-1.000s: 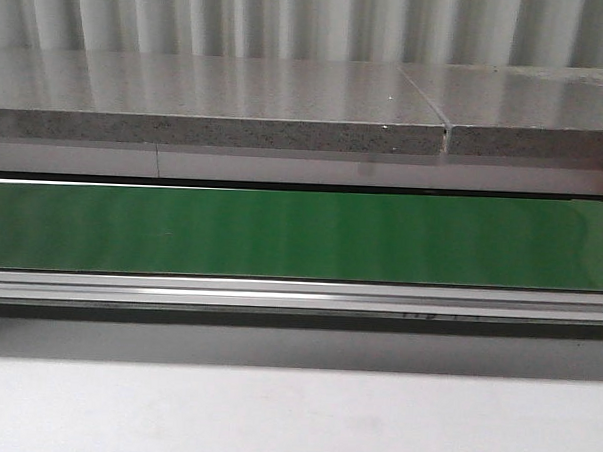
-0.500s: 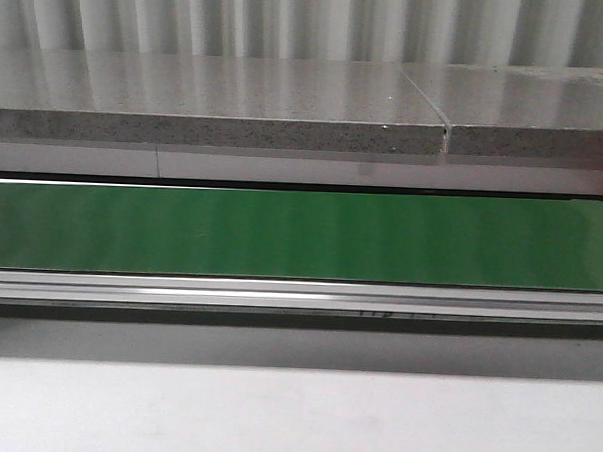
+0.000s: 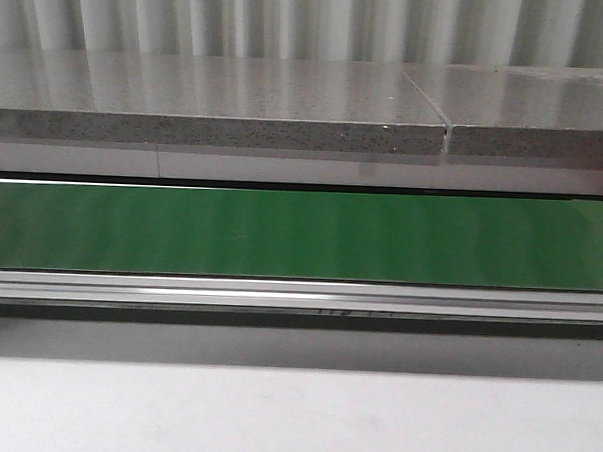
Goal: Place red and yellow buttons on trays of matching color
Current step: 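Grasp the last red button with the left gripper and lift it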
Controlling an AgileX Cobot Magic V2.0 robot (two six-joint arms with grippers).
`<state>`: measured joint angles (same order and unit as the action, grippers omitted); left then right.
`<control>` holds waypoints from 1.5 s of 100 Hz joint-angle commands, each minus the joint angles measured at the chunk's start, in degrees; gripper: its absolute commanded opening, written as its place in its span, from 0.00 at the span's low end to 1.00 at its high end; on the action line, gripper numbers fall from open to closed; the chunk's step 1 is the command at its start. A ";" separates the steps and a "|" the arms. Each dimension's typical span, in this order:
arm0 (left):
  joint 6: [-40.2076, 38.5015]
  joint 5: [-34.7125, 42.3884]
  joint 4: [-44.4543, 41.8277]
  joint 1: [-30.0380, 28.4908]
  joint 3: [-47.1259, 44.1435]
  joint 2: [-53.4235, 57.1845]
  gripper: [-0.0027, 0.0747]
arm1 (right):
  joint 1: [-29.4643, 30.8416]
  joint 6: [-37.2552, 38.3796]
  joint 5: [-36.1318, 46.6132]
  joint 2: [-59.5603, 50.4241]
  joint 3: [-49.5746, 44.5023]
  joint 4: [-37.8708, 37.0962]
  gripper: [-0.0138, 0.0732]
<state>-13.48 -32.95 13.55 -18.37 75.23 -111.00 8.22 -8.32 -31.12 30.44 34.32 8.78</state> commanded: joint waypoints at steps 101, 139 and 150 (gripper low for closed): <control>21.16 -17.66 2.66 4.91 1.37 23.72 0.01 | -0.12 -0.62 4.56 0.01 1.52 0.19 0.08; 23.46 -20.73 2.35 10.24 0.85 22.50 0.01 | -0.12 -0.62 4.56 0.01 1.52 0.19 0.08; 23.58 -21.63 2.26 10.24 0.71 21.77 0.01 | -0.12 -0.62 4.56 0.01 1.52 0.19 0.08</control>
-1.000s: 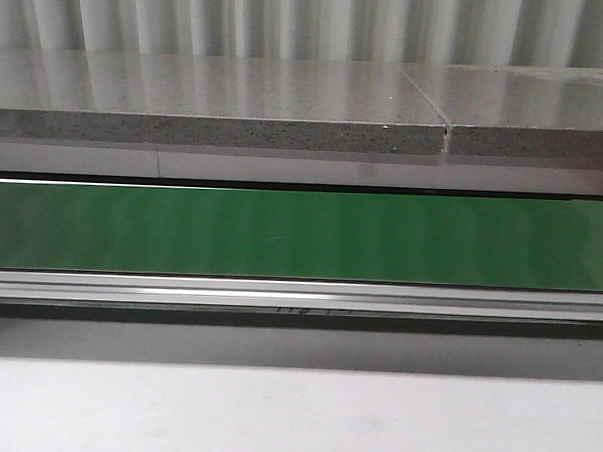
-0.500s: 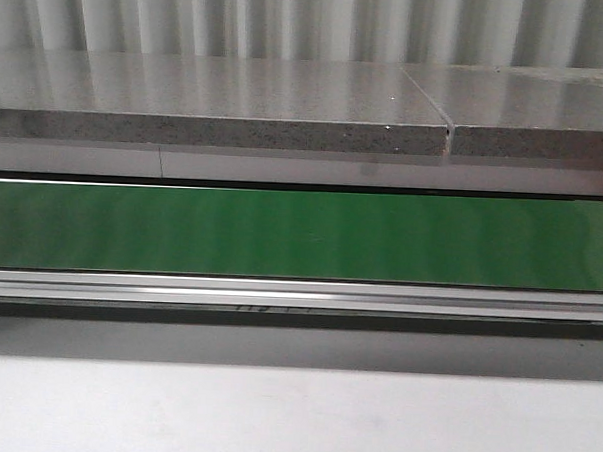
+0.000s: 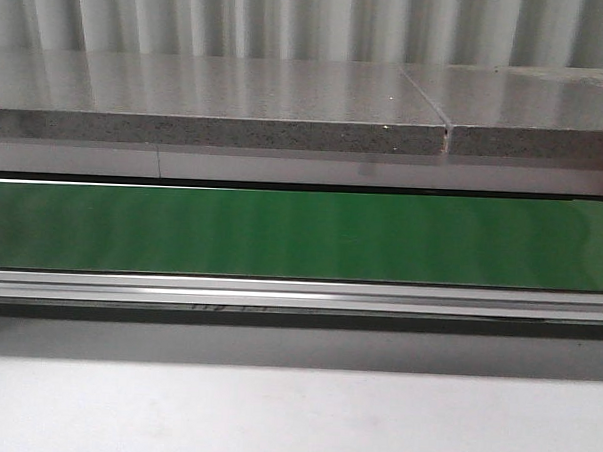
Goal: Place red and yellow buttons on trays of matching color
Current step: 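Grasp the last red button with the left gripper and lift it, then lower the red button onto the belt start and open the left gripper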
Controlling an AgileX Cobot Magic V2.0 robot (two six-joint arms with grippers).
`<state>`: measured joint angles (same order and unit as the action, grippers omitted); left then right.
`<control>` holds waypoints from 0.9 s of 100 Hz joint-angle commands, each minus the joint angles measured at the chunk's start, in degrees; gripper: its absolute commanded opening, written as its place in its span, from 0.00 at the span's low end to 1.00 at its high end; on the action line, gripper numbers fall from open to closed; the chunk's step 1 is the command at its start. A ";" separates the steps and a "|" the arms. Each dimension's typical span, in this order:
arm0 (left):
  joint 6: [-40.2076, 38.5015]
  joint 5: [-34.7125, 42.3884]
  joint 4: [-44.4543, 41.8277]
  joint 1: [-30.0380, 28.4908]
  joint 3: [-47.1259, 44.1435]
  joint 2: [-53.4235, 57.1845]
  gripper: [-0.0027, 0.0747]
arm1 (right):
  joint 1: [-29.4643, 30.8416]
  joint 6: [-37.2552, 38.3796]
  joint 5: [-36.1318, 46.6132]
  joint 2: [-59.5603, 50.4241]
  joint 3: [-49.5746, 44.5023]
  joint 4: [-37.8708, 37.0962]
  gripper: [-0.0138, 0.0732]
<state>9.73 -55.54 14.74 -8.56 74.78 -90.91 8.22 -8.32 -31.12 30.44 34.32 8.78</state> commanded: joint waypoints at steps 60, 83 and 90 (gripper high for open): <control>3.01 1.51 0.93 0.44 -1.96 -0.30 0.18 | -0.12 -0.62 4.56 0.01 1.52 0.19 0.08; 3.14 1.10 0.93 0.44 -1.96 -0.30 0.56 | -0.12 -0.62 4.56 0.01 1.52 0.19 0.08; 3.14 1.10 0.93 0.44 -1.96 -0.30 0.67 | -0.12 -0.62 4.56 0.01 1.52 0.19 0.08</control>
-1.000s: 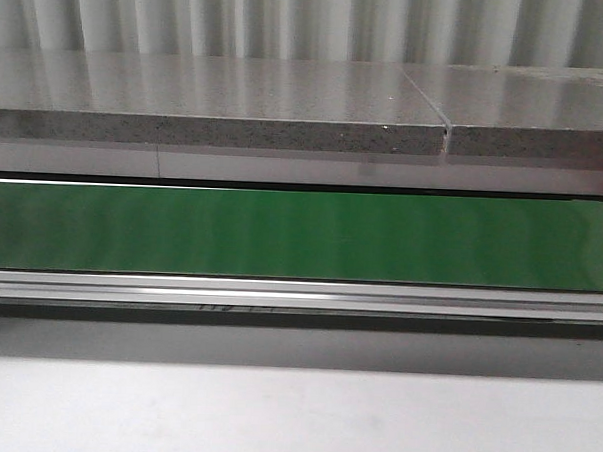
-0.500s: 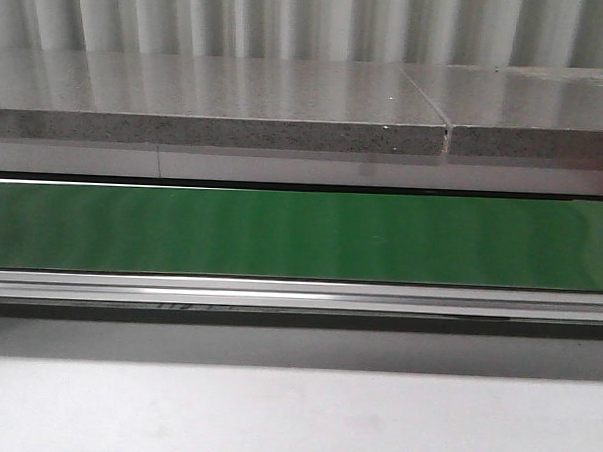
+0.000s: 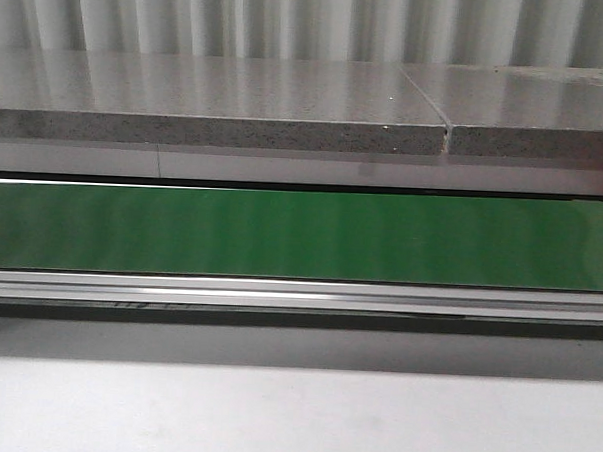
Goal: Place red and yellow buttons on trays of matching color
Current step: 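Lower the red button onto the belt start and open the left gripper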
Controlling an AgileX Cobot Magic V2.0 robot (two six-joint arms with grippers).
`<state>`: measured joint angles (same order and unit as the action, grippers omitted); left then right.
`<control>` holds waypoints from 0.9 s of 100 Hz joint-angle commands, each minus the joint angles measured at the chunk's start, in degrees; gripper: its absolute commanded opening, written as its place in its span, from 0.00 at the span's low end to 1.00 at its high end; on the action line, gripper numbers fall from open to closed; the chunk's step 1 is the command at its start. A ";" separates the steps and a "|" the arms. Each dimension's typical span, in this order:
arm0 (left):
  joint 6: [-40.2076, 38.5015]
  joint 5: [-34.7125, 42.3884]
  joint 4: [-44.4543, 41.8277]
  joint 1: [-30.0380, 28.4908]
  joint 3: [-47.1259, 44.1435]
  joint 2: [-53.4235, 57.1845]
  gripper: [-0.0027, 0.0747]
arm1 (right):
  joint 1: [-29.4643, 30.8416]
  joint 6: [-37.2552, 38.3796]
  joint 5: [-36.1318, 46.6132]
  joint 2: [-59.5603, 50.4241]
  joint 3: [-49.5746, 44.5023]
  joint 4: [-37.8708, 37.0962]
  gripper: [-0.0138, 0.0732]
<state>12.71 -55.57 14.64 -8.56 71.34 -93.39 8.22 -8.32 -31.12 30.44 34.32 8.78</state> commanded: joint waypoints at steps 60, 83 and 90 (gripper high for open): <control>6.90 -0.62 11.66 0.44 6.86 7.55 0.77 | -0.12 -0.62 4.56 0.01 1.52 0.19 0.08; 7.30 1.76 12.52 -0.35 9.83 9.89 0.77 | -0.12 -0.62 4.56 0.01 1.52 0.19 0.08; 7.30 2.99 12.52 -1.44 9.67 9.89 0.77 | -0.12 -0.62 4.56 0.01 1.52 0.19 0.08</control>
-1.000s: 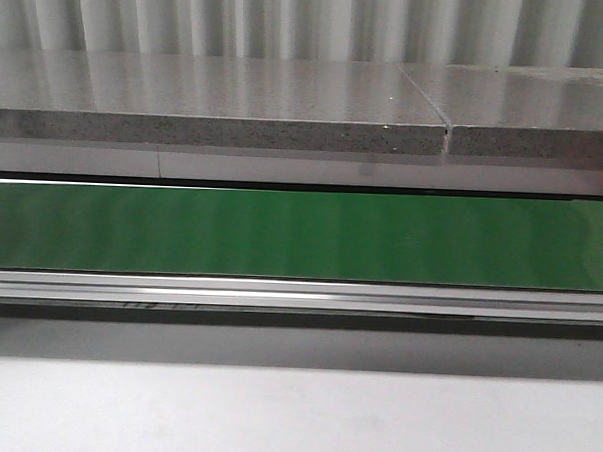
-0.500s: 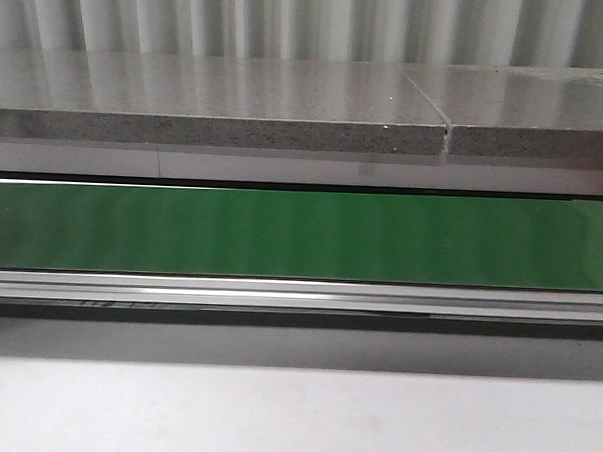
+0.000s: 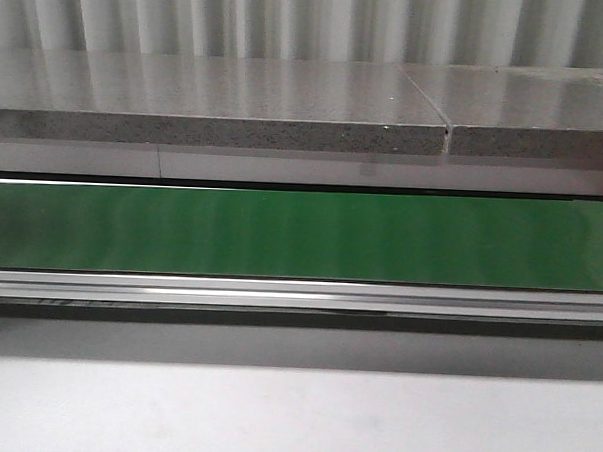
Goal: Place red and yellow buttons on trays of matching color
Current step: 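Lower the red button onto the belt start and open the left gripper, then move the left gripper to the yellow button and grasp it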
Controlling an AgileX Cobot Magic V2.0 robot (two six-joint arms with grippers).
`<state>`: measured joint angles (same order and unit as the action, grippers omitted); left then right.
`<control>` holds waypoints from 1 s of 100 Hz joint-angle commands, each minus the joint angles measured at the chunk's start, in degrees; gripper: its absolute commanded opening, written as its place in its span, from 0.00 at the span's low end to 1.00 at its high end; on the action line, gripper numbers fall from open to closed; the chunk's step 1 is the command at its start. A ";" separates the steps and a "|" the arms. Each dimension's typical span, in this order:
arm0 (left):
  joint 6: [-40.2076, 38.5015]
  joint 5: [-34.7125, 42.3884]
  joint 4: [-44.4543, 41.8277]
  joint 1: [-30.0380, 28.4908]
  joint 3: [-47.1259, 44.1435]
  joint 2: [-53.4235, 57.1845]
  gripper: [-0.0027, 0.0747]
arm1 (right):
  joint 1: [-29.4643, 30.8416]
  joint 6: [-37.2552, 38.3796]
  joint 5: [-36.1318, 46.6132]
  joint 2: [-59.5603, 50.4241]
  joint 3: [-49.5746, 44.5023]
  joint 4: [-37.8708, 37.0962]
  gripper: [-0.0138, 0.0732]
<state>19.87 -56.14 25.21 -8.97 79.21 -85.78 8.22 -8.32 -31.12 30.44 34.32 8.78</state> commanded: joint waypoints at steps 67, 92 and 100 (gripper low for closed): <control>-7.37 12.65 -1.68 -17.12 -5.13 -10.38 0.77 | -0.12 -0.62 4.56 0.01 1.52 0.19 0.08; -8.80 18.98 -3.93 -17.27 -4.61 -15.53 0.77 | -0.12 -0.62 4.56 0.01 1.52 0.19 0.08; -12.37 19.33 -8.44 -17.27 -3.00 -17.04 0.77 | -0.12 -0.62 4.56 0.01 1.52 0.19 0.08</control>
<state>10.93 -40.02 19.67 -26.15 73.24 -104.09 8.22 -8.32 -31.12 30.44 34.32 8.78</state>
